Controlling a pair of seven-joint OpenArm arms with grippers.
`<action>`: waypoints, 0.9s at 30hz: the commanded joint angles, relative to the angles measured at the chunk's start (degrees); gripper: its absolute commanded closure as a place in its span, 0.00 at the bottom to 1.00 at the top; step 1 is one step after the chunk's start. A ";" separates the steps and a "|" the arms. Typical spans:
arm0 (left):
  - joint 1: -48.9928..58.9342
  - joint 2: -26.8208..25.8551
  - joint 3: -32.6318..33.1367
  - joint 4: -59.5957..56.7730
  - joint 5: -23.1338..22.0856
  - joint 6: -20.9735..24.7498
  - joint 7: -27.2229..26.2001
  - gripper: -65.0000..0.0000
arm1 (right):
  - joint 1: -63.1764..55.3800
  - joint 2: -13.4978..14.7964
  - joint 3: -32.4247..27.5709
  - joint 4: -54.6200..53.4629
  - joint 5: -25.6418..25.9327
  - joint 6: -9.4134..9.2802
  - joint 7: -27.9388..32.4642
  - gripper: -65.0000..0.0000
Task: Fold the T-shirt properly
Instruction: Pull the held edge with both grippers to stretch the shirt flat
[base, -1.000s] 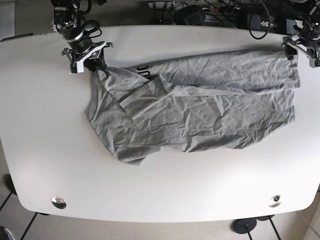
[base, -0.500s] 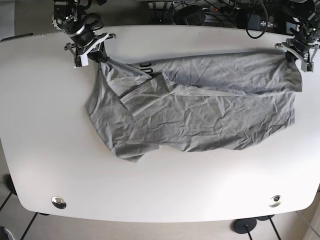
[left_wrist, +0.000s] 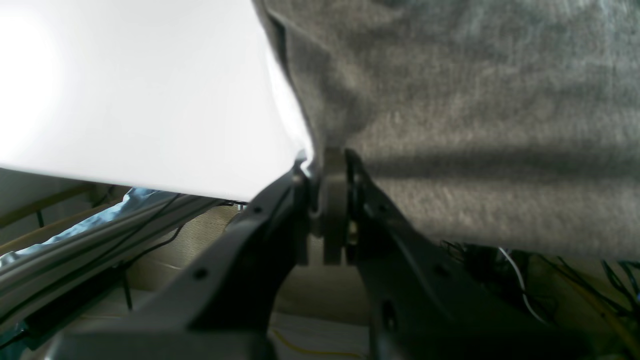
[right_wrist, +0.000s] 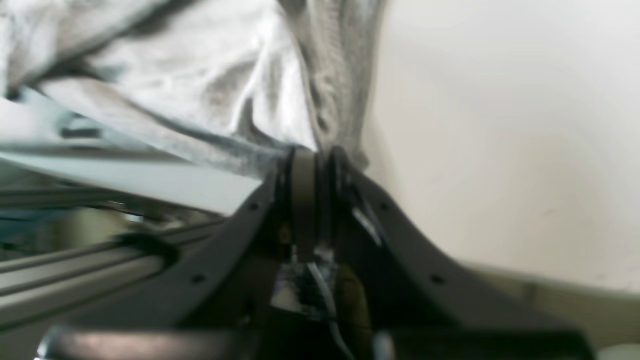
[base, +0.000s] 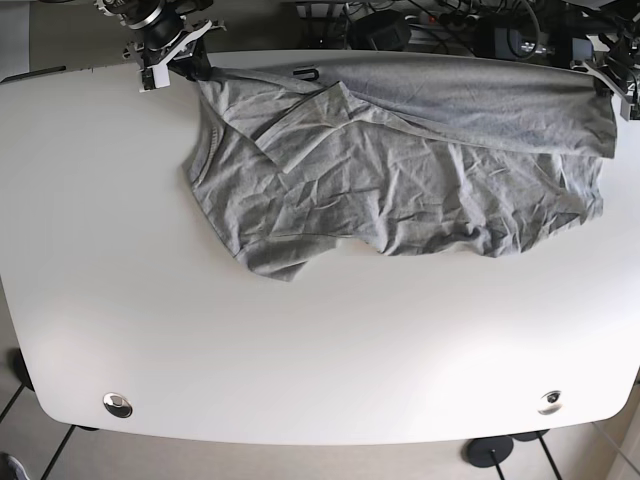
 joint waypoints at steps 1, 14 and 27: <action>0.30 -1.46 -0.83 0.85 0.14 0.56 -1.02 1.00 | -0.53 0.44 3.04 1.03 2.22 -0.30 1.50 0.97; 1.79 -1.55 -2.85 1.11 0.14 0.56 -1.10 1.00 | -0.62 -3.08 8.40 1.38 2.93 -0.30 -0.17 0.38; 1.79 -2.52 -10.68 8.67 -6.54 0.56 -0.84 0.31 | -0.27 -4.75 8.14 3.84 5.39 10.34 1.15 0.37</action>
